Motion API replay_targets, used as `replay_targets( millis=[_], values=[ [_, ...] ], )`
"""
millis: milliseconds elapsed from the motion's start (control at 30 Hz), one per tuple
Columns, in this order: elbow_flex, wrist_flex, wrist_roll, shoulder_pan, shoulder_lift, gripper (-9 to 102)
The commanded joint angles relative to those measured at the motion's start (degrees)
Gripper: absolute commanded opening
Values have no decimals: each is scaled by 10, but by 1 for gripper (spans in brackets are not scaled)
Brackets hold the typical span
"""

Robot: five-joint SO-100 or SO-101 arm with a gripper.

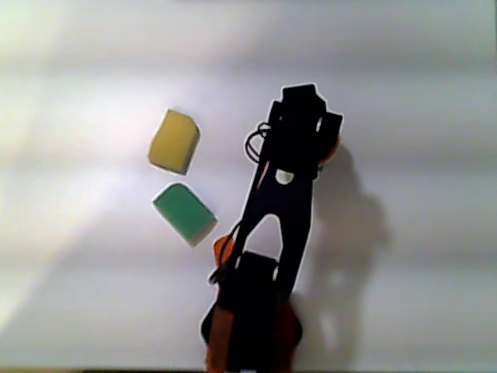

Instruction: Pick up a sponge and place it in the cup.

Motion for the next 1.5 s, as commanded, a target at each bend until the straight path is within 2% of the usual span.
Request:
replay_targets(
  millis=[0, 167, 233, 400, 500, 767, 1033, 1467],
  values=[
    [9, 11, 14, -3, 47, 0],
    [-16, 33, 34, -11, 75, 0],
    [-14, 11, 62, -23, 103, 0],
    [56, -115, 149, -64, 214, 0],
    [162, -215, 199, -96, 293, 0],
    [467, -376, 287, -156, 489, 0],
    [642, -410, 327, -172, 644, 0],
    [841, -431, 361, -190, 811, 0]
  ],
)
